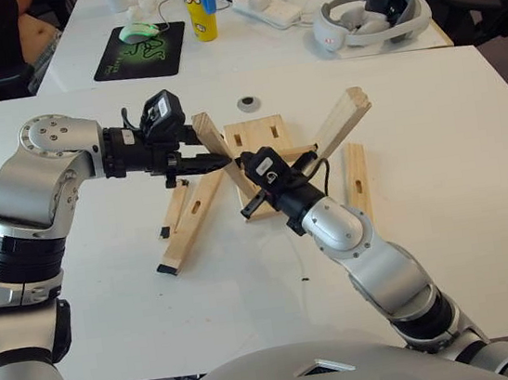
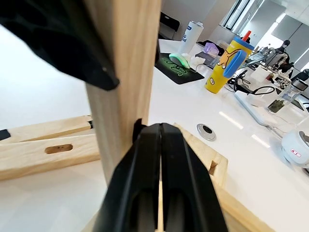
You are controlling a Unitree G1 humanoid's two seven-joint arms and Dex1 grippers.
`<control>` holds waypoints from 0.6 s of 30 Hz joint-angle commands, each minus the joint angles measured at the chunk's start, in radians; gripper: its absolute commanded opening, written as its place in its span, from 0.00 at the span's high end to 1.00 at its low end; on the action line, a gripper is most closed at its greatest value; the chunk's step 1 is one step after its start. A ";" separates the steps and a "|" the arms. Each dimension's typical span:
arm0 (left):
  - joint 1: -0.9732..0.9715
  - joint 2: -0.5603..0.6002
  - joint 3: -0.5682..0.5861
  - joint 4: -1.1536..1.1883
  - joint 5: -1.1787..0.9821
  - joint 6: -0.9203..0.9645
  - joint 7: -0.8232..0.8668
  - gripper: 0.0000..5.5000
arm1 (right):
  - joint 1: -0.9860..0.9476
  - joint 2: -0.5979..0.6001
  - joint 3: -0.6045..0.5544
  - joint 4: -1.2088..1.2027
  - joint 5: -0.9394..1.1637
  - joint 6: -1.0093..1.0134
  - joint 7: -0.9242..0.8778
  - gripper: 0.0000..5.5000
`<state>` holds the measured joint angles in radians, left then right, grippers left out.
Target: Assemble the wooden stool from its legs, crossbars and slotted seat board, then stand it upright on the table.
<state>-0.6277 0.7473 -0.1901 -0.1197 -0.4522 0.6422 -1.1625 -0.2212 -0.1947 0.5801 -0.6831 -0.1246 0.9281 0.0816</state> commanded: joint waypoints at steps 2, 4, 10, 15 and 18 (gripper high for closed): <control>0.023 -0.021 -0.023 -0.019 0.005 0.021 0.003 0.63 | -0.032 0.051 -0.112 -0.007 -0.001 -0.097 -0.014 1.00; 0.027 -0.022 -0.022 -0.023 0.006 0.024 0.007 0.63 | -0.030 0.055 -0.131 -0.008 0.001 -0.136 -0.010 1.00; 0.022 -0.020 -0.039 -0.022 0.029 0.013 0.011 0.63 | 0.021 0.179 -0.331 -0.148 0.301 -0.222 0.107 1.00; 0.014 -0.007 -0.035 -0.008 0.038 0.007 0.009 0.63 | 0.278 0.082 -0.515 -0.252 0.699 -0.119 0.312 1.00; 0.016 0.003 -0.028 -0.011 0.036 0.010 0.009 0.63 | 0.393 -0.024 -0.569 -0.250 0.766 -0.110 0.378 1.00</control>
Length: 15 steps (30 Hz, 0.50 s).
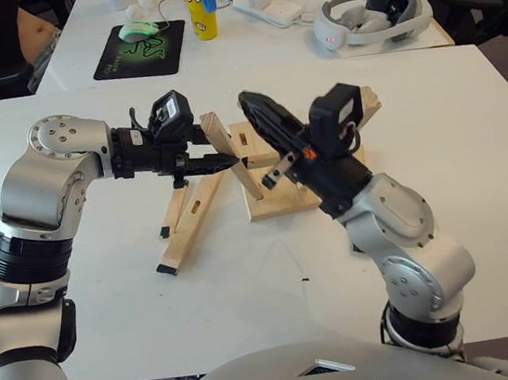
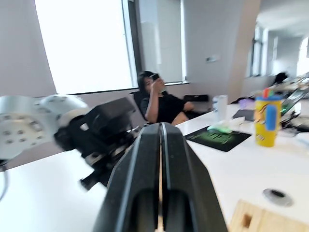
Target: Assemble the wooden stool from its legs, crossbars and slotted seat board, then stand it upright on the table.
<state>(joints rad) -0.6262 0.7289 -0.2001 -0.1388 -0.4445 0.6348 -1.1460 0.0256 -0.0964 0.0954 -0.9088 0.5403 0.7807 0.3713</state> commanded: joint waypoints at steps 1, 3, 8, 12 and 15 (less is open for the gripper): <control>0.014 0.022 -0.019 0.008 0.028 0.019 -0.007 0.63 | 0.167 -0.147 -0.086 -0.007 0.089 0.025 0.093 1.00; 0.005 0.019 -0.025 0.017 0.032 0.015 -0.013 0.63 | 0.195 -0.192 -0.048 0.052 0.008 -0.029 0.082 1.00; -0.048 0.003 -0.063 0.064 0.055 -0.011 -0.050 0.63 | 0.179 -0.175 0.125 0.251 -0.243 -0.218 -0.012 1.00; -0.098 -0.014 -0.102 0.110 0.080 -0.038 -0.088 0.63 | 0.130 -0.131 0.225 0.413 -0.379 -0.275 -0.090 1.00; -0.120 -0.021 -0.129 0.134 0.104 -0.060 -0.112 0.63 | 0.084 -0.090 0.276 0.524 -0.441 -0.263 -0.129 1.00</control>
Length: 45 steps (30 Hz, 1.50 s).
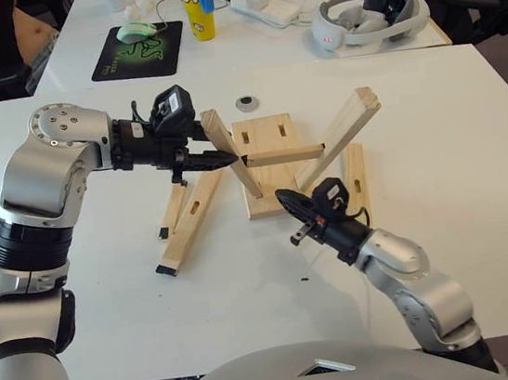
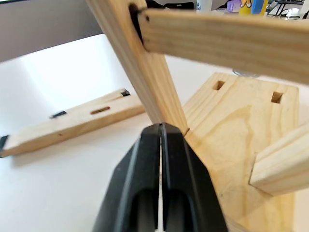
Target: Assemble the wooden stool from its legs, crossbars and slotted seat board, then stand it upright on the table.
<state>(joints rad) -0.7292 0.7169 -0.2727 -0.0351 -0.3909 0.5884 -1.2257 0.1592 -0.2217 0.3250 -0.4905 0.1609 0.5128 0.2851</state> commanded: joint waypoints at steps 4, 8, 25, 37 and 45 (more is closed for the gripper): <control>-0.042 -0.025 -0.090 0.054 0.072 -0.030 -0.058 0.63 | -0.075 0.087 0.075 0.235 -0.159 0.014 -0.141 1.00; -0.056 -0.031 -0.095 0.071 0.079 -0.035 -0.076 0.63 | -0.065 0.099 0.092 0.275 -0.218 0.059 -0.181 1.00; -0.042 -0.031 -0.073 0.058 0.084 -0.013 -0.071 0.63 | 0.035 0.102 -0.068 0.062 -0.156 -0.106 -0.157 1.00; -0.073 -0.067 -0.087 0.040 0.079 0.012 -0.077 0.63 | -0.008 0.122 0.080 0.244 -0.307 0.208 -0.194 1.00; -0.103 -0.111 -0.119 0.023 0.089 0.021 -0.082 0.63 | -0.005 0.097 0.129 0.241 -0.299 0.343 -0.136 1.00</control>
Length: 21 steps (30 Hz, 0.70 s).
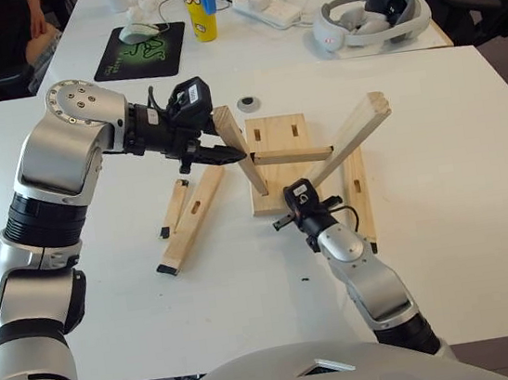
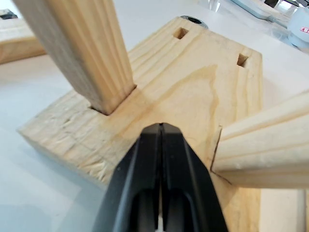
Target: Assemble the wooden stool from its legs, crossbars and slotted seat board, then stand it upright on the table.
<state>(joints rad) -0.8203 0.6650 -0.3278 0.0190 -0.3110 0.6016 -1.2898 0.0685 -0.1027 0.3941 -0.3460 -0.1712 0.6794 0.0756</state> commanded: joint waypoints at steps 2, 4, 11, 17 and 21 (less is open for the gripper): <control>-0.011 -0.062 -0.070 -0.034 0.010 0.008 -0.020 0.63 | 0.091 -0.023 0.071 0.095 0.037 0.187 0.080 1.00; -0.008 -0.065 -0.078 -0.037 0.014 0.005 -0.023 0.63 | 0.092 -0.023 0.077 0.092 0.037 0.194 0.085 1.00; -0.013 -0.078 -0.102 -0.033 0.033 -0.007 -0.037 0.63 | 0.093 -0.018 0.093 0.095 0.043 0.208 0.099 1.00; -0.020 -0.092 -0.117 -0.023 0.049 -0.021 -0.041 0.63 | 0.089 -0.014 0.104 0.107 0.045 0.207 0.106 1.00; -0.011 -0.094 -0.116 -0.013 0.055 -0.031 -0.037 0.63 | 0.087 -0.015 0.105 0.109 0.046 0.204 0.110 1.00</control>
<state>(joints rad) -0.8514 0.6386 -0.3687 0.0110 -0.2684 0.5892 -1.3042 0.0592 -0.1043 0.4142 -0.3630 -0.1892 0.7278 0.0799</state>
